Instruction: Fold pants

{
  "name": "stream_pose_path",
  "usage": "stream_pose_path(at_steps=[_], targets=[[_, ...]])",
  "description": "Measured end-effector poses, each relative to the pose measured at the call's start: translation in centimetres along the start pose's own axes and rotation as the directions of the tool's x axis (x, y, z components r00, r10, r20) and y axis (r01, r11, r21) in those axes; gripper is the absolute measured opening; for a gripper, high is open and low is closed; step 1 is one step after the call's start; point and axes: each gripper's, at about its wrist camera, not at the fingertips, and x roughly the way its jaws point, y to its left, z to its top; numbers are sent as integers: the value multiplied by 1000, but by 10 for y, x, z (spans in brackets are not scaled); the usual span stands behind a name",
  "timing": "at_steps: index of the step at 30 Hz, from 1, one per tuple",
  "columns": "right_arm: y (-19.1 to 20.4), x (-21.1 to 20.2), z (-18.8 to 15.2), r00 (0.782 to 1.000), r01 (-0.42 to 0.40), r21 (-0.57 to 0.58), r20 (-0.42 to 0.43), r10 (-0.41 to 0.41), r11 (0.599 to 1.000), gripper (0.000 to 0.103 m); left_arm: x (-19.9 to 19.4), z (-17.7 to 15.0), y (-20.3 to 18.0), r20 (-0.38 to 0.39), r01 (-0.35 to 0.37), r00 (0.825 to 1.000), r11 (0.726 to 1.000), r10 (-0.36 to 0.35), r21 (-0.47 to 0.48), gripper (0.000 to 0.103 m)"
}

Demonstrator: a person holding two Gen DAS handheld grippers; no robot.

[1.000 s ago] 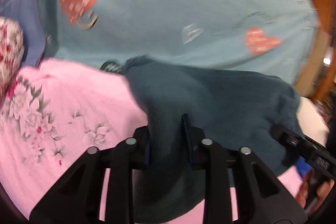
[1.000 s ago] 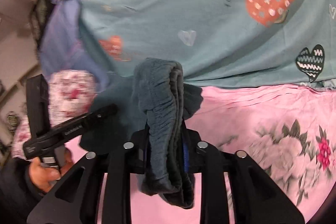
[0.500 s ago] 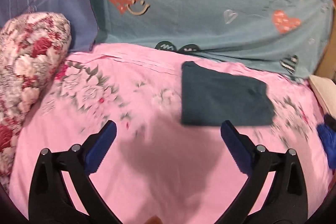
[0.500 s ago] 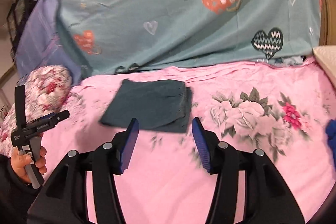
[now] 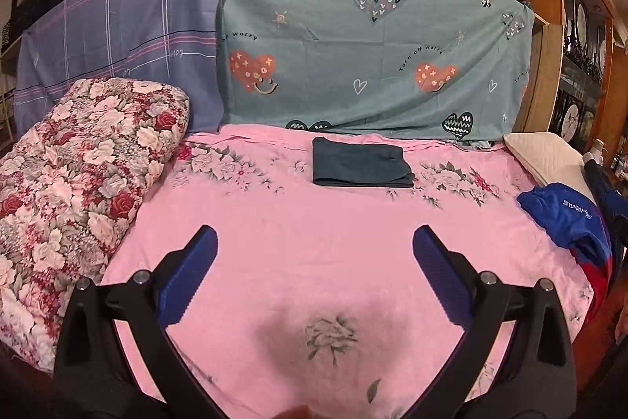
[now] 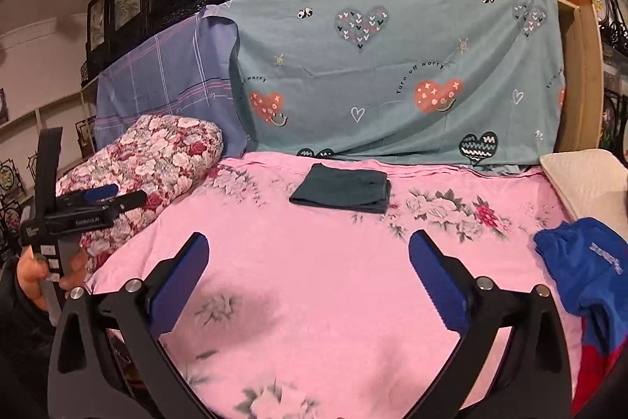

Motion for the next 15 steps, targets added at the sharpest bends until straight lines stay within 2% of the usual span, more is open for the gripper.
stream_pose_path(at_steps=[3, 5, 9, 12, 15], targets=[[11, -28, -16, 1000, -5, 5, 6, 5, 1000, 102, -23, -19, -4, -3, 46, 999, 999, -46, 5, 101], [12, -35, -26, 1000, -2, 13, 11, 2, 1000, 102, -27, -31, -10, -4, 52, 999, 999, -52, 10, 101], [7, -24, -43, 992, 126, 29, -7, -125, 992, 102, -9, -50, -19, -59, 47, 997, 999, -46, 13, 101], [3, -17, -56, 987, 157, 47, -26, -156, 986, 102, -2, -60, -21, -73, 44, 996, 999, -43, 14, 101], [0, -14, -63, 984, 177, 57, -30, -175, 983, 102, -7, -63, -26, -44, 33, 999, 999, -31, 41, 101]])
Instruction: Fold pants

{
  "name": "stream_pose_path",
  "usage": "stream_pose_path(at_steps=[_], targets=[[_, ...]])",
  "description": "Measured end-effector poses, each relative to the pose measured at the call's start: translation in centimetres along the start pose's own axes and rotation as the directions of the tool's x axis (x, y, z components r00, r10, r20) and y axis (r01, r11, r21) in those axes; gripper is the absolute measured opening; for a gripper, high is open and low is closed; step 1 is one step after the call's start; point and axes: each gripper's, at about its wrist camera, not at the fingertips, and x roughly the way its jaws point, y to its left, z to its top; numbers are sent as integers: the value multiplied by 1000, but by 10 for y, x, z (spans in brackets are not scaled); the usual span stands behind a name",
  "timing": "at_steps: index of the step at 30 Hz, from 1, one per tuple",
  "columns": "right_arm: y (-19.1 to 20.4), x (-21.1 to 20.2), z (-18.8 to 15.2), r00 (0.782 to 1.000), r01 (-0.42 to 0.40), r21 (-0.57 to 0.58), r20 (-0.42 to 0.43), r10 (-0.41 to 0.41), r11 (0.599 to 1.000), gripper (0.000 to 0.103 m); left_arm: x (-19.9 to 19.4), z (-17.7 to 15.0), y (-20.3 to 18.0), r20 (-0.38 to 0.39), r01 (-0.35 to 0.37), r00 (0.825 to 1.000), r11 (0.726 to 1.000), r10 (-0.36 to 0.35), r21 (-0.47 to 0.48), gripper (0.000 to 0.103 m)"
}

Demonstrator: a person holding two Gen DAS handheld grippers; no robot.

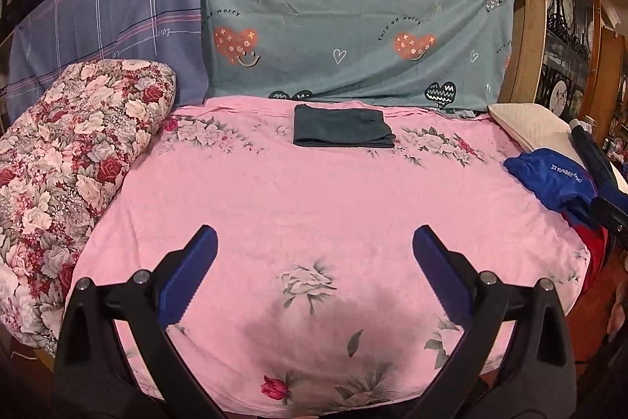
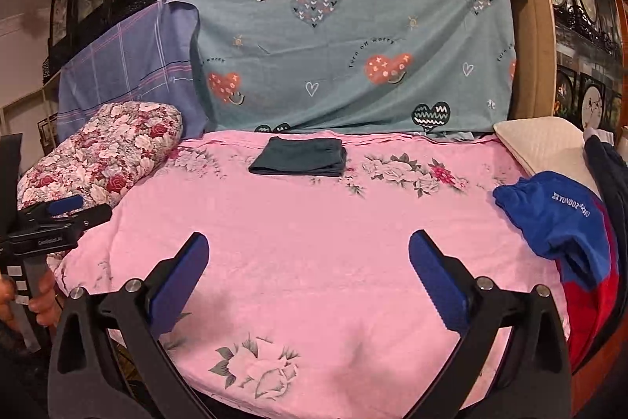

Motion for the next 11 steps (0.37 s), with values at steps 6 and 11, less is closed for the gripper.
stream_pose_path(at_steps=[6, 11], targets=[[2, 1, -3, 1000, 13, -2, 7, -13, 1000, 102, 4, 2, 1, -4, -12, 1000, 1000, 12, 2, 101], [3, 9, -5, 1000, 12, 1, -13, -12, 1000, 102, 13, 2, 9, -16, -42, 999, 999, 42, -24, 101]])
